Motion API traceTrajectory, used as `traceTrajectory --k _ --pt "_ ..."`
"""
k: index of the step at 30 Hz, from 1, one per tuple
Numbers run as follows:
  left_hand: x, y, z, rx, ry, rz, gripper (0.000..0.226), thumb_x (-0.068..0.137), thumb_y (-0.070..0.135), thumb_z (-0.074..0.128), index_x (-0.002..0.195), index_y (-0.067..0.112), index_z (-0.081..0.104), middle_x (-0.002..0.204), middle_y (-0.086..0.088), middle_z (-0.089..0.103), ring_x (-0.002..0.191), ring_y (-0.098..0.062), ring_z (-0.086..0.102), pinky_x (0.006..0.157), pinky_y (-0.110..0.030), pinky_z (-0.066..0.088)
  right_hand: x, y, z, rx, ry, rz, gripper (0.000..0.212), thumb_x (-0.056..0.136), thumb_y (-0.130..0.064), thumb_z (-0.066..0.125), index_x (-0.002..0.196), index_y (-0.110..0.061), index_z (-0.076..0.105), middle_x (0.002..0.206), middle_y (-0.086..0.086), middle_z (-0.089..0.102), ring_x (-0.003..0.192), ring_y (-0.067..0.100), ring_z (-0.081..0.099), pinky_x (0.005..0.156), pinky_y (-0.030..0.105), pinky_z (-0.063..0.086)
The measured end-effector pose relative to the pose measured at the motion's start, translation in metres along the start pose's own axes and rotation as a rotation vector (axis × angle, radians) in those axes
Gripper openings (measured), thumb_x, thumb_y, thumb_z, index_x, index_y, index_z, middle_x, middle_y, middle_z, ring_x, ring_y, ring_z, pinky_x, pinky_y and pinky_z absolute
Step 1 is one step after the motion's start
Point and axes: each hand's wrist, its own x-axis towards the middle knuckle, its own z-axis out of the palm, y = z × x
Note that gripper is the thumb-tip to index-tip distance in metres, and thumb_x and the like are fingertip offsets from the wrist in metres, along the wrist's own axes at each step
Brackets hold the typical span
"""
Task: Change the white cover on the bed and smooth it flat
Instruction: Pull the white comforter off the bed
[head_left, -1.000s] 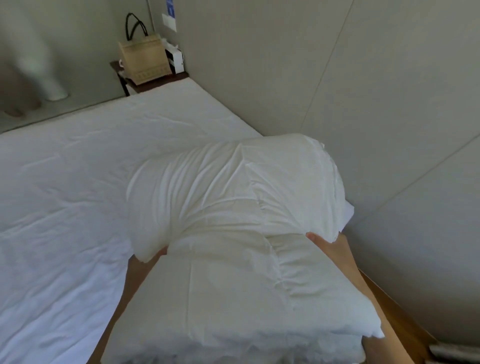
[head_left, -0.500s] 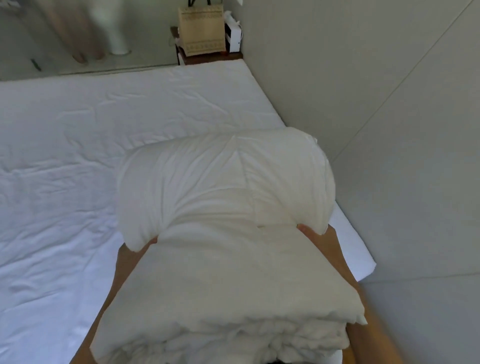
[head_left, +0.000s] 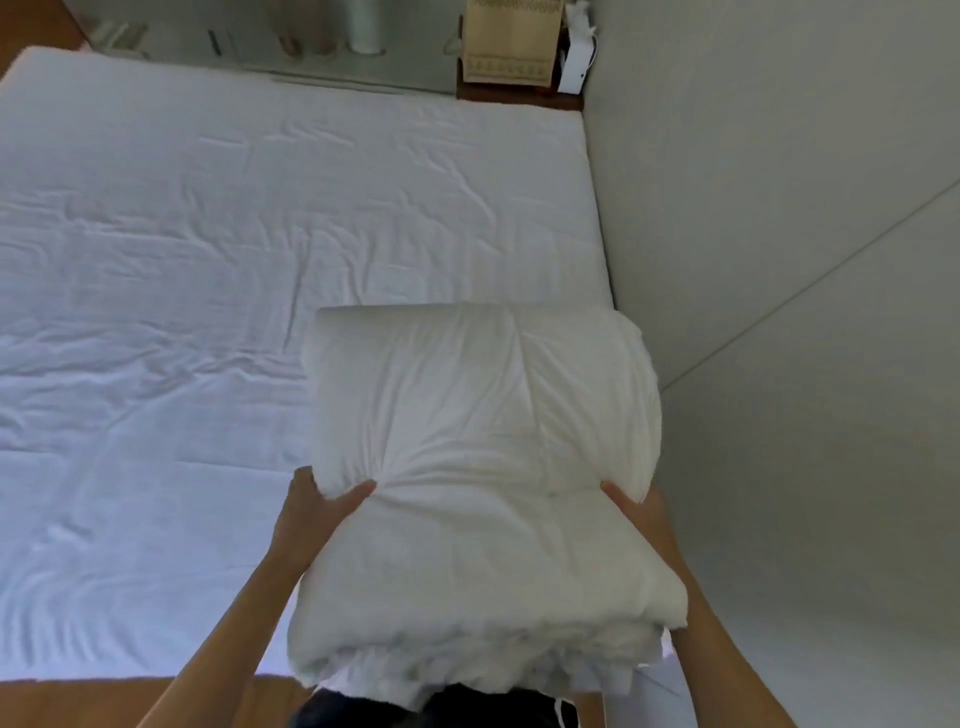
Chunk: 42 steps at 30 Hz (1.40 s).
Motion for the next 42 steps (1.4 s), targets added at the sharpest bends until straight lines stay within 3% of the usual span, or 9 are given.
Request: traceTrajectory --k 6,11,16,20,22,27,34,38,42 --pt "0.002 -0.071 0.060 0.409 -0.312 -0.091 0.113 0.074 0.061 0.072 0.154 0.015 0.007 0.155 -0.015 0.026 0.138 -0.034 0.034 0.108 -0.046 0.034 0.027 0.095 0.004 -0.560 -0.325 0.264 0.112 0.068 -0.054 0.079 0.153 -0.015 0.018 0.154 0.009 0.031 0.138 0.026 0.034 0.108 0.033 0.032" --pt "0.014 -0.104 0.089 0.252 -0.312 -0.166 0.116 0.059 0.080 0.058 0.150 0.020 0.018 0.143 -0.006 0.046 0.126 -0.030 0.048 0.099 -0.045 0.042 0.029 0.103 0.024 -0.590 -0.130 0.163 0.085 0.085 -0.053 0.064 0.151 -0.017 0.026 0.151 0.007 0.036 0.138 0.024 0.034 0.111 0.034 0.028" --pt "0.028 -0.087 0.086 -0.110 -0.256 -0.316 0.109 0.040 0.071 0.071 0.131 0.016 0.045 0.123 -0.004 0.058 0.109 -0.026 0.058 0.093 -0.041 0.048 0.046 0.120 0.033 -0.377 0.109 0.389 0.095 0.080 -0.058 0.066 0.152 -0.016 0.020 0.154 0.010 0.030 0.139 0.031 0.031 0.114 0.046 0.027" --pt "0.028 -0.073 0.093 -0.236 -0.333 -0.372 0.078 0.075 0.038 0.081 0.138 0.013 0.040 0.122 -0.003 0.057 0.108 -0.023 0.056 0.090 -0.034 0.045 0.049 0.121 0.062 0.128 0.241 0.701 0.112 0.074 -0.036 0.082 0.153 -0.021 0.006 0.148 0.016 0.032 0.129 0.039 0.041 0.101 0.052 0.043" --pt "0.029 -0.065 0.099 -0.221 -0.389 -0.351 0.080 0.069 0.039 0.082 0.136 0.016 0.044 0.120 -0.001 0.061 0.106 -0.020 0.059 0.088 -0.031 0.048 0.051 0.119 0.085 0.404 0.249 0.728 0.102 0.079 -0.020 0.079 0.153 -0.025 0.008 0.145 0.014 0.035 0.124 0.040 0.045 0.098 0.055 0.045" --pt "0.041 -0.037 0.096 -0.240 -0.366 -0.292 0.079 0.055 0.031 0.077 0.129 0.019 0.051 0.113 -0.001 0.066 0.100 -0.017 0.063 0.074 -0.027 0.051 0.072 0.097 0.114 0.525 0.302 0.494 0.042 0.086 0.003 0.067 0.124 -0.006 0.053 0.105 0.011 0.063 0.083 0.024 0.059 0.073 0.033 0.055" --pt "0.128 0.081 0.083 -0.379 -0.183 -0.106 0.043 0.086 0.015 0.070 0.125 0.003 0.059 0.110 -0.017 0.068 0.088 -0.027 0.064 0.068 -0.033 0.050 0.156 -0.032 0.122 0.684 0.170 0.205 0.081 0.077 -0.011 0.076 0.144 -0.023 0.032 0.124 0.005 0.057 0.101 0.027 0.062 0.077 0.038 0.058" --pt "0.188 0.189 0.049 -0.744 -0.253 0.061 0.078 0.085 0.041 0.064 0.151 0.017 0.030 0.141 -0.007 0.051 0.125 -0.025 0.053 0.083 -0.033 0.047 0.216 -0.163 0.107 0.559 -0.038 0.011 0.068 0.090 -0.005 0.061 0.147 -0.027 0.032 0.115 0.010 0.054 0.095 0.019 0.057 0.076 0.025 0.049" --pt "0.187 0.263 0.015 -0.693 -0.250 0.286 0.088 0.078 0.051 0.061 0.152 0.023 0.024 0.138 0.001 0.049 0.122 -0.017 0.053 0.099 -0.036 0.044 0.226 -0.249 0.102 0.290 -0.053 -0.281 0.060 0.091 -0.016 0.062 0.145 -0.024 0.037 0.128 0.005 0.046 0.114 0.014 0.050 0.084 0.021 0.041"
